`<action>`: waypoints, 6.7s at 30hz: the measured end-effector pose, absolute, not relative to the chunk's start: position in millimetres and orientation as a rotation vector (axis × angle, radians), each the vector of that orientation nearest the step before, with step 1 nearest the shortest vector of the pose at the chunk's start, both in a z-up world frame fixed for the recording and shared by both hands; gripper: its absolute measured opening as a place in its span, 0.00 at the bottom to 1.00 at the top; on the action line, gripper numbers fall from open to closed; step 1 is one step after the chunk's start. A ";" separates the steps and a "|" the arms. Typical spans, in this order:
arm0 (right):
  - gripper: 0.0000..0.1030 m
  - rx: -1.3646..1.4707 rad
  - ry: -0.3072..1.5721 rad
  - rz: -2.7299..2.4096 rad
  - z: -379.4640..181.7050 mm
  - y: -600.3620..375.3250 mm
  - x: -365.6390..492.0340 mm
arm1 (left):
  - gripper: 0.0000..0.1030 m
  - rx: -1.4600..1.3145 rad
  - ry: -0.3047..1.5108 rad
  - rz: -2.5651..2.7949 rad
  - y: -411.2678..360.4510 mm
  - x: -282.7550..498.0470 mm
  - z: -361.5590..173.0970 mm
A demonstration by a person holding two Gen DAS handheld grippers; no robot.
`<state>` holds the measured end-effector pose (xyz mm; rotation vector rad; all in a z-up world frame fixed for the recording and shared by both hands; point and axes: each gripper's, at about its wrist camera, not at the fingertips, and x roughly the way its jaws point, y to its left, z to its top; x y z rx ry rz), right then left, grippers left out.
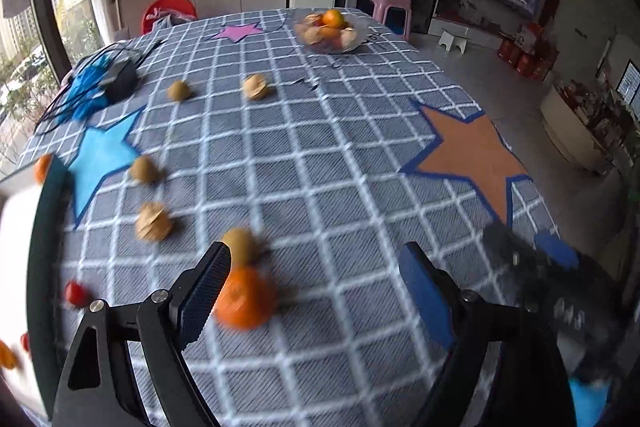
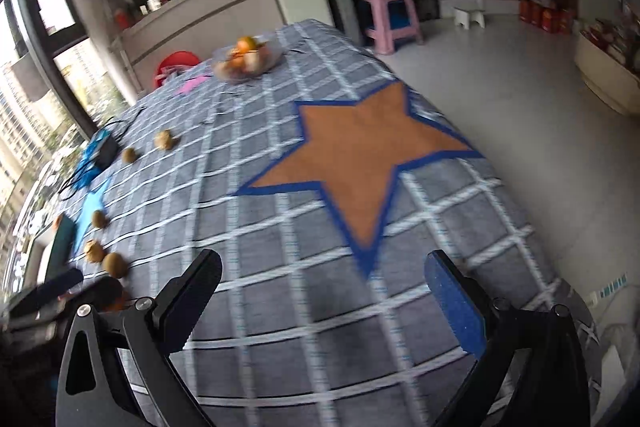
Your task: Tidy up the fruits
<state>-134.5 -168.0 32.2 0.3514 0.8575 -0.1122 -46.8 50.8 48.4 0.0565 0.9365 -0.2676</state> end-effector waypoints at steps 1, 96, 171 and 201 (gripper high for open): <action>0.99 0.352 0.850 -0.115 31.8 -171.7 -135.8 | 0.86 0.053 0.948 -0.263 41.5 -36.8 45.0; 0.99 0.203 0.944 -0.531 21.7 -136.4 -111.6 | 1.00 0.092 0.943 -0.198 -0.8 40.9 1.7; 0.99 0.238 0.944 -0.545 20.2 -138.1 -109.9 | 1.00 0.092 0.943 -0.198 -0.9 40.8 1.8; 0.99 0.244 0.943 -0.535 20.1 -138.9 -109.7 | 1.00 0.092 0.944 -0.198 -0.9 40.9 2.0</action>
